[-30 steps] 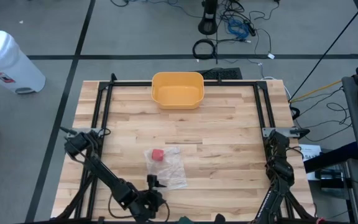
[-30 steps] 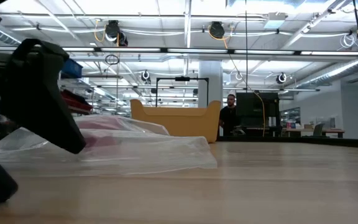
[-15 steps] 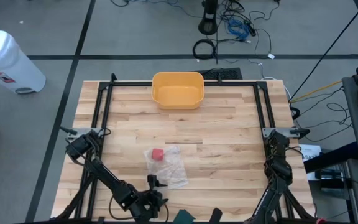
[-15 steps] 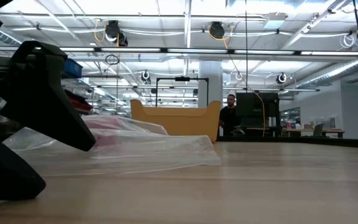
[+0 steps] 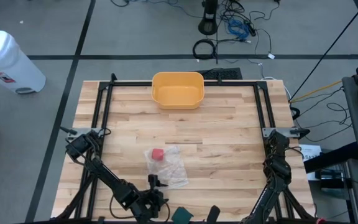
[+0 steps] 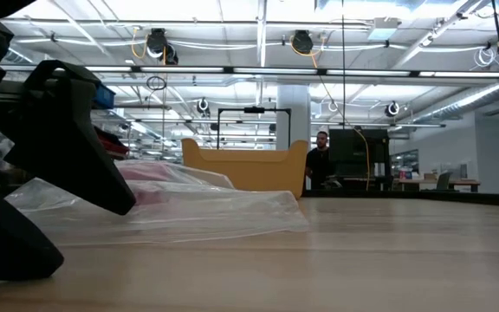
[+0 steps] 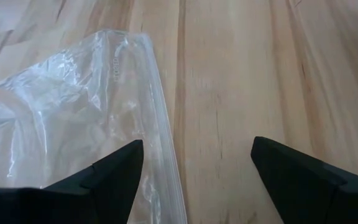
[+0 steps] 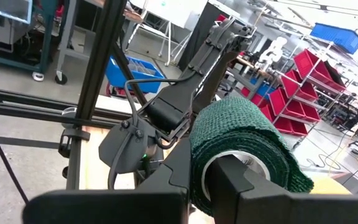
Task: Roll bandage
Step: Put the rolled green bandage into the transparent zip bag
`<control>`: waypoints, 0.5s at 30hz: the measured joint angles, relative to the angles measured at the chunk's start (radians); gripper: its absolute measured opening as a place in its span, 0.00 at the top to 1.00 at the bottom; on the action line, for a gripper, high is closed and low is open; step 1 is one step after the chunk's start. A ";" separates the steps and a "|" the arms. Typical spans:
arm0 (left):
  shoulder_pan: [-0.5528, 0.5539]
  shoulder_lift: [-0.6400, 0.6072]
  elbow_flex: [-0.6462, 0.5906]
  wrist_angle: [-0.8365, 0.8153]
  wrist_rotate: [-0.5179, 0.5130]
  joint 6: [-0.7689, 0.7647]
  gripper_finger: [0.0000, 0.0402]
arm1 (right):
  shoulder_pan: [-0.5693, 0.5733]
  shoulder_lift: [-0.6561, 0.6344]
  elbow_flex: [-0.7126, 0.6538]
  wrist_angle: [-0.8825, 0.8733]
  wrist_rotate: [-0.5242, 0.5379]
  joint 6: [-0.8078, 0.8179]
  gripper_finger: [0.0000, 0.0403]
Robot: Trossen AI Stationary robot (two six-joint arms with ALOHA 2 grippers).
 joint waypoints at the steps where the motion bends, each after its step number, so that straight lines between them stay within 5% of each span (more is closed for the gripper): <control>1: 0.000 0.000 0.000 0.000 0.003 0.001 0.21 | 0.000 0.000 0.000 0.000 0.000 0.003 0.94; 15: -0.022 0.001 -0.001 0.016 0.061 -0.075 0.21 | 0.000 0.000 0.000 0.000 0.000 0.017 0.94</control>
